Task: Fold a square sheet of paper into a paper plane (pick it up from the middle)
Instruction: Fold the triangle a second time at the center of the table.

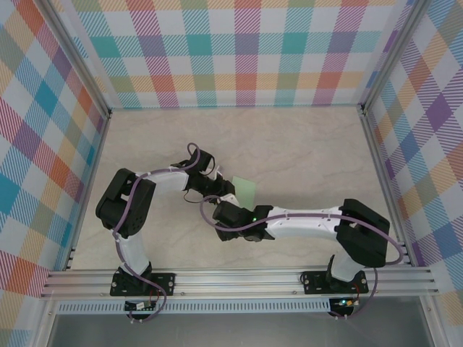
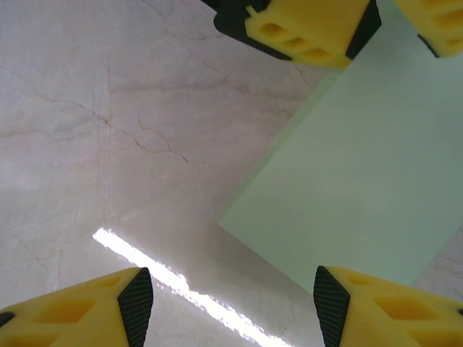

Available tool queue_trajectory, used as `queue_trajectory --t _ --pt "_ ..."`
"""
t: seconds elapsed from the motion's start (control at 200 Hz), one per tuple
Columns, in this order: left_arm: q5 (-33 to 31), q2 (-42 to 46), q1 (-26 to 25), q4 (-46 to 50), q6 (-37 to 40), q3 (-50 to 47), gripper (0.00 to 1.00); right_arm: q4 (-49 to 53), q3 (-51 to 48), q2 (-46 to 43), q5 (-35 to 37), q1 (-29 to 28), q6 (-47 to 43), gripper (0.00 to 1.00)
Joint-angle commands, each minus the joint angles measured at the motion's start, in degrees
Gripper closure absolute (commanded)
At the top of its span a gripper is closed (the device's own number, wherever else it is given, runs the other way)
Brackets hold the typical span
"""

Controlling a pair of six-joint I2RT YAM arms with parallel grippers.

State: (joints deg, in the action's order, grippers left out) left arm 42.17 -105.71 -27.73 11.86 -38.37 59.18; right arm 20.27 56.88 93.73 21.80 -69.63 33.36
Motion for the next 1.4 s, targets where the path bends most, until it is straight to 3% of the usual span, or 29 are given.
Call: queue_trajectory --t 0.0,0.455,0.75,0.975,1.395 --pt "0.65 1.51 -0.57 0.72 -0.65 1.3 0.68 5.16 3.15 3.16 7.73 -1.61 -1.29 0.36" --pt "0.76 1.6 -0.53 0.8 -0.41 0.94 0.67 9.59 8.37 8.48 12.72 -3.48 -2.37 0.41" --pt "0.88 1.65 -0.53 0.97 -0.35 0.98 0.67 9.66 8.76 9.72 13.62 -4.03 -1.68 0.38" --pt "0.68 1.77 -0.59 1.5 -0.3 1.29 0.67 10.53 8.26 8.17 15.75 -4.0 -0.54 0.55" --pt "0.2 1.91 -0.57 2.36 0.05 1.72 0.67 10.87 5.98 4.57 17.23 -3.85 -0.03 0.76"
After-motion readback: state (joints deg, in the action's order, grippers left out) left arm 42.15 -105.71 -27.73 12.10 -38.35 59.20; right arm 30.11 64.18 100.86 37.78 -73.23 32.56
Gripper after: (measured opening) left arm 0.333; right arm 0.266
